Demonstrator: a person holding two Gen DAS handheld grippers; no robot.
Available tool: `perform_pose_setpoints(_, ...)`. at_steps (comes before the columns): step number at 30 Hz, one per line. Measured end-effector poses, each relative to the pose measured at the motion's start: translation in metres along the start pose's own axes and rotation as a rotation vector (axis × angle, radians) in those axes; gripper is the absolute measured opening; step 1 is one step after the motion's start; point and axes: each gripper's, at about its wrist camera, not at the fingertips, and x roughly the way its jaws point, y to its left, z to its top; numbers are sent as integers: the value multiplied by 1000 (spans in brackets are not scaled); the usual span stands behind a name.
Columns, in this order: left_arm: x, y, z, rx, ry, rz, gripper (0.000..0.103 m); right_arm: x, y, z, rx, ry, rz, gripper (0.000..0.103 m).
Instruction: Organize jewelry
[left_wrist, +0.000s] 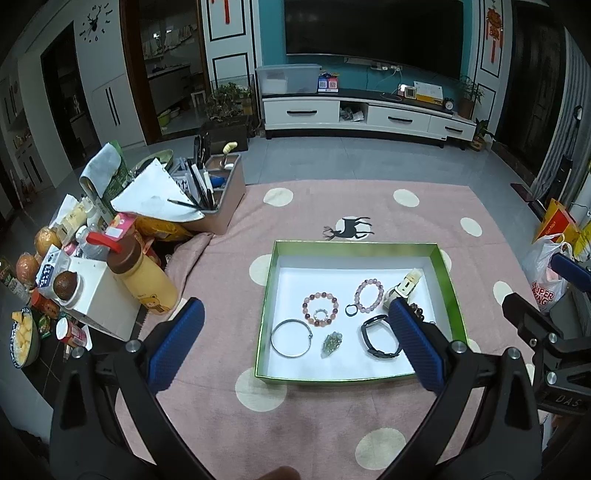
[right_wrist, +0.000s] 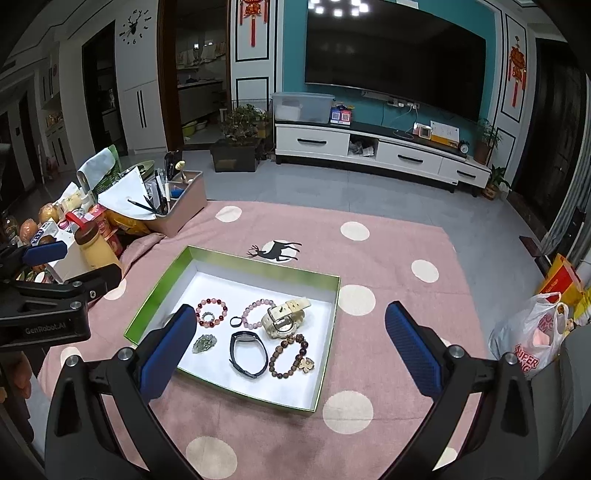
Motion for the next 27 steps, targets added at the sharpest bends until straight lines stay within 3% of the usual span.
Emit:
perform_pose_setpoints(6, 23, -3, -7, 14, 39, 18, 101, 25, -4, -8, 26, 53, 2, 102)
perform_pose_setpoints(27, 55, -4, -12, 27, 73, 38, 101, 64, -5, -21, 35, 107, 2, 102)
